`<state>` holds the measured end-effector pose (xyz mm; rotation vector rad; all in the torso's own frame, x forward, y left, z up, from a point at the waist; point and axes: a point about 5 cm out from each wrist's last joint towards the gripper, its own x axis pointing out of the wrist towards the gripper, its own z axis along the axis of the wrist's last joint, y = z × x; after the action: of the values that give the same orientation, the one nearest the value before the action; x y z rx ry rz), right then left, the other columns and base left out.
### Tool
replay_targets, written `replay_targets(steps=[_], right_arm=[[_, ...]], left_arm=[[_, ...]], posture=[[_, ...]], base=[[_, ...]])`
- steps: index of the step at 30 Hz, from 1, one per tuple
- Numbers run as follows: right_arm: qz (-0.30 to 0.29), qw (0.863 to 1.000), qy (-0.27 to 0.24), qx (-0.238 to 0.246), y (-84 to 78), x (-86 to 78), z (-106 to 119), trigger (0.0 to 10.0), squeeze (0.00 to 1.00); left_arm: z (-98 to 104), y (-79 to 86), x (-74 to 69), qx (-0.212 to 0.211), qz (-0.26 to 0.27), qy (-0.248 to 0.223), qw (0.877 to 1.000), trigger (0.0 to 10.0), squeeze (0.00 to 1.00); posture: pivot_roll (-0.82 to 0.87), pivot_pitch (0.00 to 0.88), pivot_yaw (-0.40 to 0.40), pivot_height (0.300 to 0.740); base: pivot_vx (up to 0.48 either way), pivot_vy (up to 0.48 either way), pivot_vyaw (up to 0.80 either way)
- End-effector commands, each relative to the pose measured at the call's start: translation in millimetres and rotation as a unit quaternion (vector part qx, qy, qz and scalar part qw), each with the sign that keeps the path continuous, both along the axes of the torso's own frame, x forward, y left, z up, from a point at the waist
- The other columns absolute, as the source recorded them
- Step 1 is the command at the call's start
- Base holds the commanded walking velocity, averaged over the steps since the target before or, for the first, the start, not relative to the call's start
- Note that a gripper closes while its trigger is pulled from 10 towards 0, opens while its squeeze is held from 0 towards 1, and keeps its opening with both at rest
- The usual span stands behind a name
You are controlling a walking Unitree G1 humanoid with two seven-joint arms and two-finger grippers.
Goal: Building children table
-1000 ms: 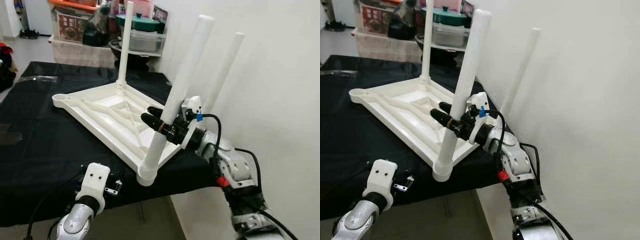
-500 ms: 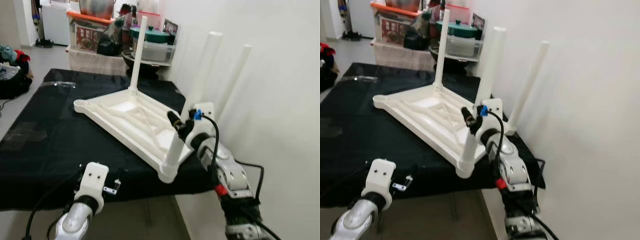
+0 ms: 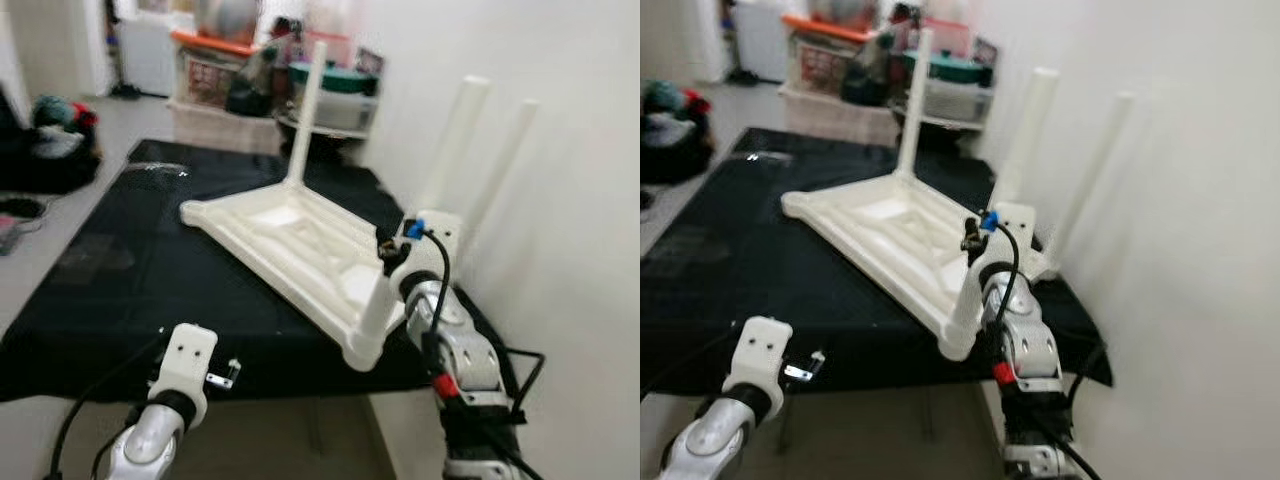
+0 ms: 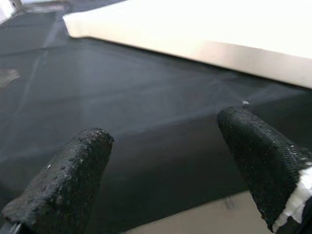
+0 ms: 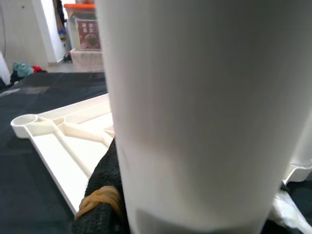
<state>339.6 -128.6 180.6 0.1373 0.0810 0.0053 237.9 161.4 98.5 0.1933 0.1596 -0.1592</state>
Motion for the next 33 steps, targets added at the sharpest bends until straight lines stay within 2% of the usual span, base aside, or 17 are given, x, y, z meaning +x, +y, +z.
replay_targets(steps=[1, 18, 33], right_arm=[[-0.013, 0.993, 0.121, -0.003, -3.5, -8.6, -48.4, 10.0, 0.0], [-0.08, 0.987, 0.14, -0.01, -10.9, -9.1, -52.5, 10.0, 0.0], [-0.095, 0.984, 0.148, -0.004, -10.1, -10.1, -57.3, 10.0, 0.0]], left_arm=[[-0.2, -5.6, 1.0, -0.009, -0.011, 0.005, 1.0, 10.0, 0.0], [-0.6, -5.4, 1.5, -0.008, -0.014, 0.007, 1.0, 10.0, 0.0], [-4.2, -8.7, 2.6, -0.004, -0.02, 0.012, 1.0, 10.0, 0.0]], posture=[[0.14, 0.0, -0.185, 0.74], [0.14, 0.0, -0.184, 0.74], [0.15, 0.0, -0.186, 0.74]], base=[[0.0, 0.0, 0.0], [0.0, 0.0, 0.0], [0.0, 0.0, 0.0]])
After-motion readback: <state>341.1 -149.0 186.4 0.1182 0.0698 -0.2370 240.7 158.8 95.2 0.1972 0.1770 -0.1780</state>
